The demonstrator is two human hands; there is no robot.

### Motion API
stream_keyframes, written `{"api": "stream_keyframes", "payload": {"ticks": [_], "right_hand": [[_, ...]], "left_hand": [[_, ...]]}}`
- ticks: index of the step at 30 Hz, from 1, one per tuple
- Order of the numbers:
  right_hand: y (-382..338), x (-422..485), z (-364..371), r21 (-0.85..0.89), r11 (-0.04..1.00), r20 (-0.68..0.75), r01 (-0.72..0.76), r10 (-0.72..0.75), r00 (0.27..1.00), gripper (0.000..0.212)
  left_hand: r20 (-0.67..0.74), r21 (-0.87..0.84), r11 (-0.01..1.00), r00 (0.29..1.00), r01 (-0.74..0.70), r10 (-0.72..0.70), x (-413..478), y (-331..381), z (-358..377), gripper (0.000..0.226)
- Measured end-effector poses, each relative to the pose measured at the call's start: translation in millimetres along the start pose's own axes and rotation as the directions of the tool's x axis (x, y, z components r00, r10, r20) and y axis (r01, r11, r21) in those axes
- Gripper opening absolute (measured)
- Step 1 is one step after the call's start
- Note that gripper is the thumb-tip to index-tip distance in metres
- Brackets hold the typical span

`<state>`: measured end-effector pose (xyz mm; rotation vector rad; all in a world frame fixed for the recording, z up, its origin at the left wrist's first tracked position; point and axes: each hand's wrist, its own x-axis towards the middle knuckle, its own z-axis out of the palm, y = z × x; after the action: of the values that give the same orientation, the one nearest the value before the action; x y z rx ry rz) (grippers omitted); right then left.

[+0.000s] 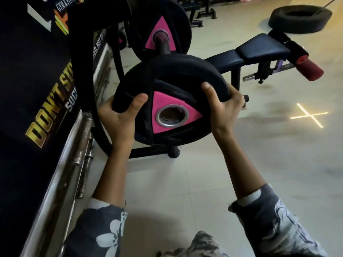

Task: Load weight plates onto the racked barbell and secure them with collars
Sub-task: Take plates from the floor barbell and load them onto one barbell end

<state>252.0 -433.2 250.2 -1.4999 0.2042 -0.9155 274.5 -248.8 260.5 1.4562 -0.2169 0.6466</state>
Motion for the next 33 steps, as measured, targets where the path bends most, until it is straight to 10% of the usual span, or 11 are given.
{"api": "stream_keyframes", "payload": {"ticks": [6,22,27,33], "right_hand": [[14,37,22,-0.036,0.999,0.082,-0.014,0.017,0.997,0.053],[90,173,119,-0.06,0.995,0.088,0.077,-0.071,0.994,0.051],[117,218,158,-0.113,0.98,0.012,0.165,-0.165,0.986,0.068],[132,250,180,-0.138,0.984,0.003,0.108,-0.109,0.994,0.061]], "left_hand": [[-0.044,0.035,0.999,0.999,0.005,-0.004,27,-20,17,0.016],[-0.071,0.095,0.991,0.992,-0.093,0.1,167,-111,92,0.021],[-0.104,0.162,0.972,0.977,-0.17,0.188,224,-161,110,0.075],[-0.033,0.091,0.99,0.993,-0.109,0.112,259,-184,125,0.086]]}}
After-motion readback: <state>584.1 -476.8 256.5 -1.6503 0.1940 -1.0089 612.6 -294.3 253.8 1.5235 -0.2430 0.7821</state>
